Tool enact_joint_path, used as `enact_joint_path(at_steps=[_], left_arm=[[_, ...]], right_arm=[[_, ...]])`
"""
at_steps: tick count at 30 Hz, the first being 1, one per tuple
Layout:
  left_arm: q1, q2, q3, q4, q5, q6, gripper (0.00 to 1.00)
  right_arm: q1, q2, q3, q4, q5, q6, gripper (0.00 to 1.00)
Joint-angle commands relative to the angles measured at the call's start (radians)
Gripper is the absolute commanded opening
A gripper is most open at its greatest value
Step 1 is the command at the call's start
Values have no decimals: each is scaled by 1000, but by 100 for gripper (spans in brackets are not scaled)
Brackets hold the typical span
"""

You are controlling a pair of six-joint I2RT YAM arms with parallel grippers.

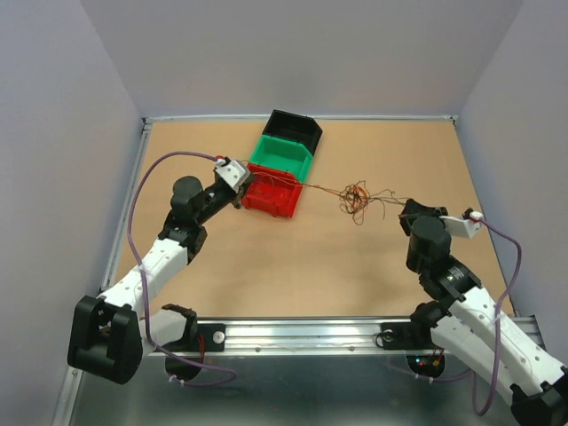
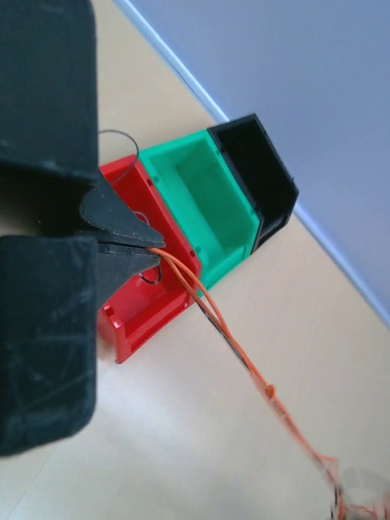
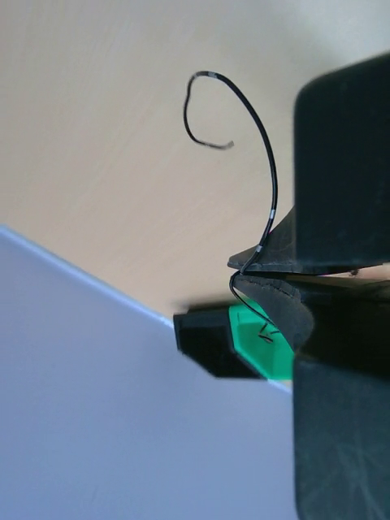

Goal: Untangle the cables

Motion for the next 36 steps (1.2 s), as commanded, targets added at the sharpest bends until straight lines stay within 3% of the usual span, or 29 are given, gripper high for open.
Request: enact_joint_path(at_steps=[1,8,11,20,26,34,36], left_arm=[[140,-92,-32,224,-141,-162,0],[169,-192,-81,287,-323,-231,0],[185,-241,-96,319,-524,-271,0],[312,-212,-43,279,-806,-346,0],[482,-164,6,207,-755,-478,0],[556,-146,46,154,-840,-542,0],[586,-152,46,152,-798,-558,0]], right_arm=[[-38,-106,-22,-125,287,10,0],[-38,-368,4,-227,396,-8,1],[-38,-490,16,-239,440,-63,0],[-38,-585,36,-253,467,-100,1],[-38,-593,36,-265,471,-88,0],[-38,-626,39,-297,491,-62,1],[-38,-625,40,-300,485,-54,1]])
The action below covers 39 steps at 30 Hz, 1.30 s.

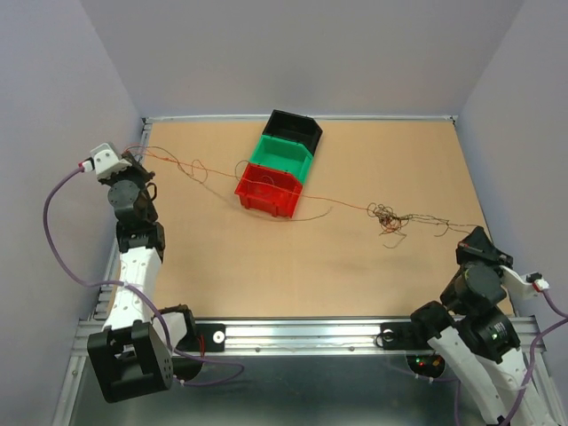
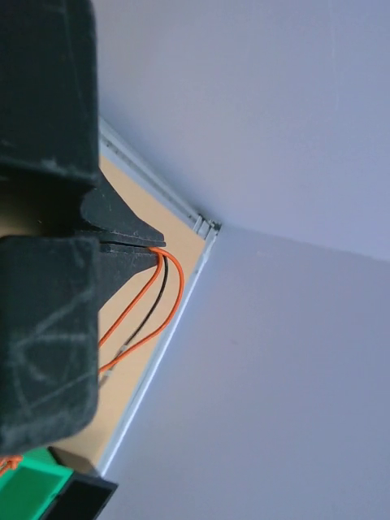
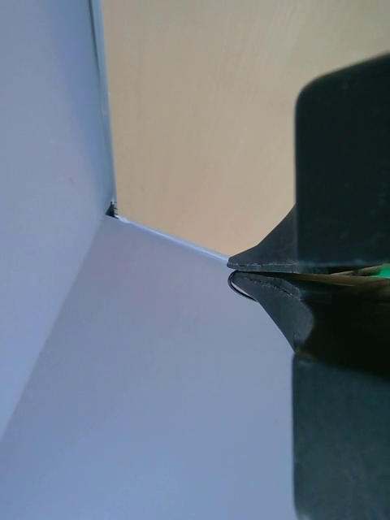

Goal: Untangle the cables

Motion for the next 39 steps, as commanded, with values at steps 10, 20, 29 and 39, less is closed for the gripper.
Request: enact_joint_path(at_steps=[10,20,29,39], left_arm=[[65,-65,24,72,12,-34,0],[45,-260,-104,248,460,-21,0],[2,-311,-141,306,653,2,0],[-129,-328,-162,334,974,108,0]], right_arm=[[-13,-10,39,-46,119,33,0],[-13,232,97,-33,-91,11,1],[-13,541,182,43,-295,-131,100],[-13,640,-11,775,-1421,-581,95]])
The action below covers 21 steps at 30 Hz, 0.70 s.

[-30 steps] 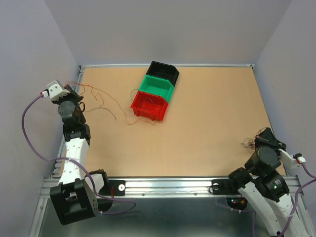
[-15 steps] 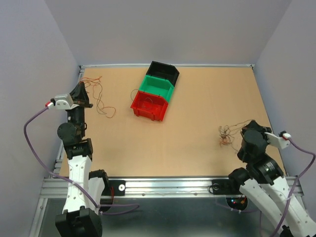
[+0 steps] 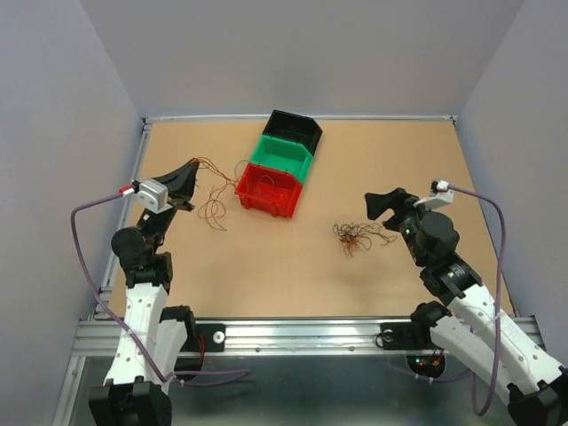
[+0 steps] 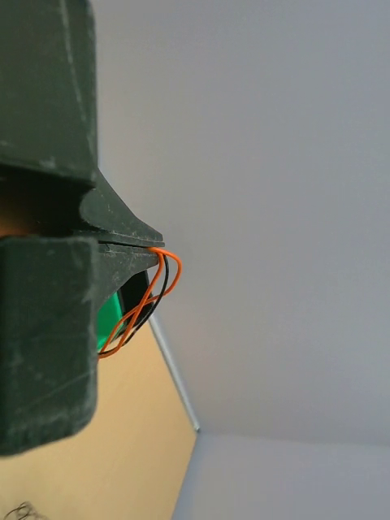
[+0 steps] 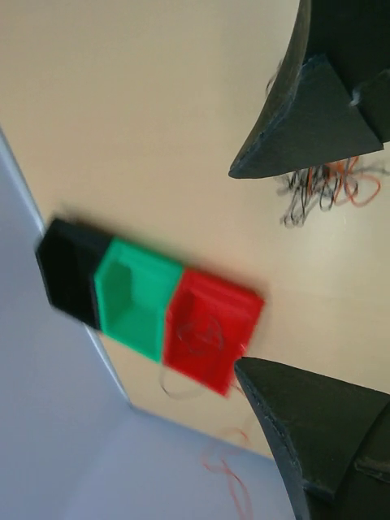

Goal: Untangle the cables

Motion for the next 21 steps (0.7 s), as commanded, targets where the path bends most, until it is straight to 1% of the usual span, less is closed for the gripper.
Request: enact_joint_path(at_steps=[1,2,3,4,6,7,8,12,13,16,18,19,20,21], left_arm=[[-57,-25,-17,83,201,85,0],[-88,-23,-21,85,245,93,0],[-89,-20,-23,79,265,100,0],[-143,-12,-18,73,299,113,0],[-168,-2,-5,36,325,126,0],[-178,1,-5,22,325,126,0],[-192,5,6,13,336,126,0],[-214,15,15,-18,356,126,0],[-217,18,15,-18,354,126,0],[-227,26,14,-23,348,152,0],[-232,31,15,-26,350,151,0],[-235,35,17,-26,353,149,0],[-237,35,20,-29,354,146,0],[-238,37,18,-29,354,145,0]], right_arm=[[-7,75,-41,404,-612,-157,93],[-7,98,-41,425,-655,-156,91],[-7,131,-49,479,-736,-148,91],[-2,150,-55,505,-773,-143,91],[24,194,-56,554,-833,-148,91],[24,207,-56,559,-837,-156,91],[56,219,-50,561,-835,-169,92],[186,282,-18,533,-757,-264,92],[244,296,-10,524,-711,-309,91],[332,363,14,525,-656,-376,87],[370,409,30,522,-616,-410,87],[402,424,34,527,-570,-450,87],[415,461,52,528,-549,-464,87],[424,461,53,530,-530,-475,87]])
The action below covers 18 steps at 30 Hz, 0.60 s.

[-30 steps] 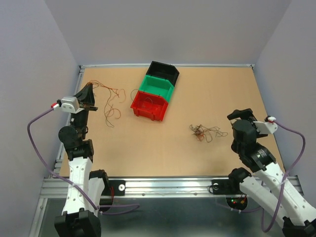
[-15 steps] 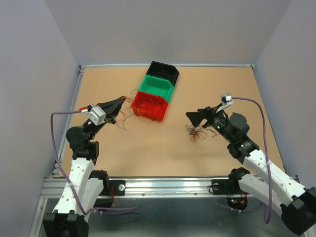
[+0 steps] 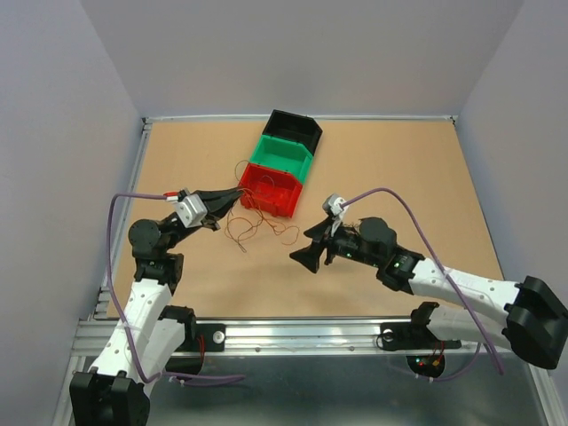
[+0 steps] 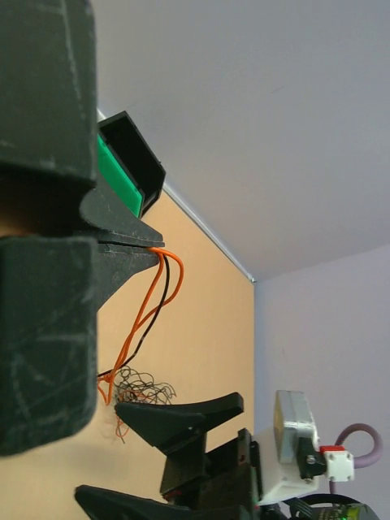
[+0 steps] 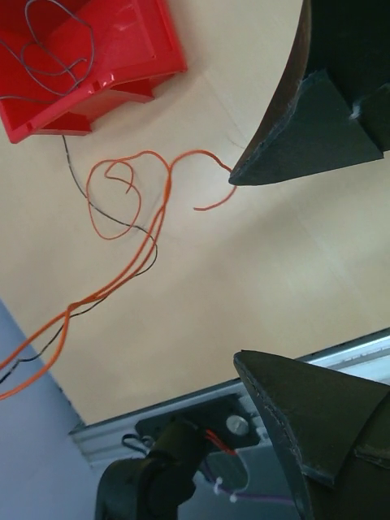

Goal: Untangle the cables

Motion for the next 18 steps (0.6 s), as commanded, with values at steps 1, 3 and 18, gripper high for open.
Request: enact_joint_path(at_steps=[1,3,18], left_arm=[[-10,3,36,32,30,12,0],[-15,1,36,29,32,12,0],[-18,-3,39,-23,-14,55,28]], right_arm=[[64,73,120,58,127,-142,88],[87,118,161,44,148,-167,88],[122,268,251,165,438,-204,1]])
